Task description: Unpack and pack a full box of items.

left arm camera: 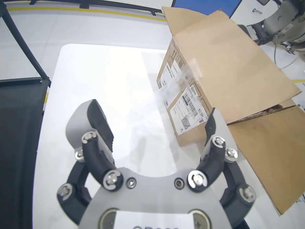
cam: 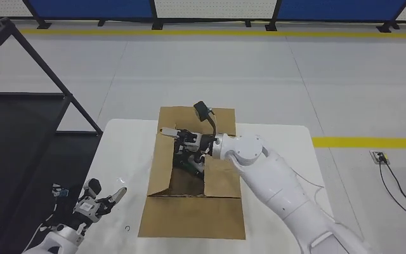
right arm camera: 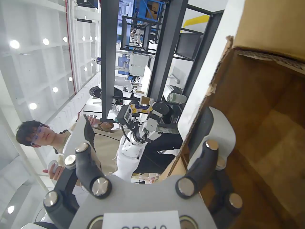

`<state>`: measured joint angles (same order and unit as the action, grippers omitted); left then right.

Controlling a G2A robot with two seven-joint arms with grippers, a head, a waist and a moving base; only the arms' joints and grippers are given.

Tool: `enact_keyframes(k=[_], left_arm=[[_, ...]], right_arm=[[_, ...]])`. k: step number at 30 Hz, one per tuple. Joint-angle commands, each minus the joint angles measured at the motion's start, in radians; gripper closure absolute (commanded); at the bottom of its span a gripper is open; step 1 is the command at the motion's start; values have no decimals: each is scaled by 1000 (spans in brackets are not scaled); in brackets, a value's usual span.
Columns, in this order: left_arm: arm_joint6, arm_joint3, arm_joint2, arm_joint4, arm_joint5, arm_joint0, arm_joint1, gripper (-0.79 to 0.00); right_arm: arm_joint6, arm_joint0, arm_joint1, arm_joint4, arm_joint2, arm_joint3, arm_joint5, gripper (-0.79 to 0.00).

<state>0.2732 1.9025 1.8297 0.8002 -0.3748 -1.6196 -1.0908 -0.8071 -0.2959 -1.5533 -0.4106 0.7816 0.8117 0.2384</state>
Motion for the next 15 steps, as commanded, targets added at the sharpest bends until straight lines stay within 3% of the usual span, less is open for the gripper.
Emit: enact_keyframes(k=[1,9,15], left_arm=[[0,5,-4,0,-2,0,0,-785],[-10,-4,-20,-1,3,9,-1,-785],[-61,-9,20,-49,14,-18,-3,-785]], right_arm=[[10,7,-14,-27,-6,1,16,-785],[67,51,-86,-90,-67,-40,51,-785],[120,95,-156,-89,-135,-124,75,-785]])
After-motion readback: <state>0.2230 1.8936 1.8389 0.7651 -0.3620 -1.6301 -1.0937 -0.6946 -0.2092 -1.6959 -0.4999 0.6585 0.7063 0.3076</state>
